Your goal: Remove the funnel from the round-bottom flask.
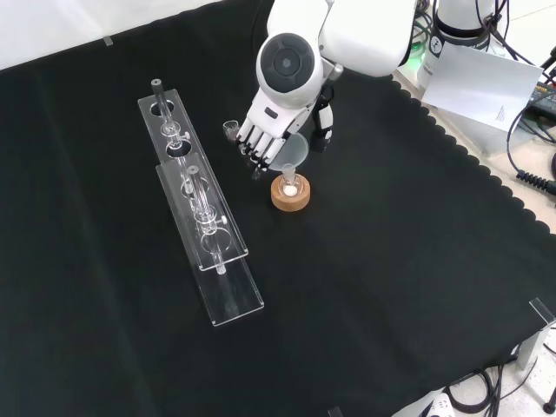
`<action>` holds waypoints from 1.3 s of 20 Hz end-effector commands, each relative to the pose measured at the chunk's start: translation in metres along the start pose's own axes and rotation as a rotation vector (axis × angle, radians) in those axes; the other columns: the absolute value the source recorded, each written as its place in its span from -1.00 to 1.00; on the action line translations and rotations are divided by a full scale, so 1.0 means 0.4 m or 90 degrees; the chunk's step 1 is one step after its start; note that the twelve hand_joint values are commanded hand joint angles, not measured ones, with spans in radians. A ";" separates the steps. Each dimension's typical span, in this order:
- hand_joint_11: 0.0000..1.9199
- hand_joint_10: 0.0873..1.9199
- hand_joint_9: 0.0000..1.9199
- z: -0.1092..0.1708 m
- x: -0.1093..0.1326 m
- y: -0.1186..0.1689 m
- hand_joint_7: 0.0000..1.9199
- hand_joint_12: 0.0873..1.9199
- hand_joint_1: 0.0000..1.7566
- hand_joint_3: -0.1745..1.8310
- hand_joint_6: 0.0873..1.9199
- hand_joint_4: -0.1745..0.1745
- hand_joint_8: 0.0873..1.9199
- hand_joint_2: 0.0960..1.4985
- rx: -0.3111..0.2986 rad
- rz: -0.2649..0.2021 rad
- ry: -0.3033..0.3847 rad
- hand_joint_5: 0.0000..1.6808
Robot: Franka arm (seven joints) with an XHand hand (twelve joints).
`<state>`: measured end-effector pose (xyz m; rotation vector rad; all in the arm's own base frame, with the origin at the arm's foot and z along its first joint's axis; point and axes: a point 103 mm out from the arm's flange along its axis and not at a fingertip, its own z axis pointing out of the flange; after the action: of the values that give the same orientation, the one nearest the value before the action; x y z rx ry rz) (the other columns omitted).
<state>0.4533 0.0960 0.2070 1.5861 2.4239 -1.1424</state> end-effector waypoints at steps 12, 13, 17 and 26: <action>-0.50 -0.53 -0.09 -0.011 -0.010 -0.019 -0.31 0.29 -0.08 -0.23 -0.25 0.06 -0.33 -0.06 -0.069 0.046 -0.029 -0.22; -0.48 -0.53 -0.07 -0.015 -0.014 -0.024 -0.29 0.28 -0.07 -0.22 -0.20 0.08 -0.33 -0.04 -0.074 0.048 -0.030 -0.19; -0.43 -0.53 -0.03 -0.036 -0.030 -0.045 -0.25 0.26 -0.06 -0.21 -0.14 0.13 -0.33 -0.02 -0.084 0.056 -0.030 -0.14; -0.40 -0.55 -0.02 -0.092 -0.071 -0.115 -0.23 0.24 -0.05 -0.20 -0.10 0.15 -0.33 -0.01 -0.087 0.082 -0.040 -0.12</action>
<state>0.4482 0.0893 0.2542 1.6020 2.2948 -0.9624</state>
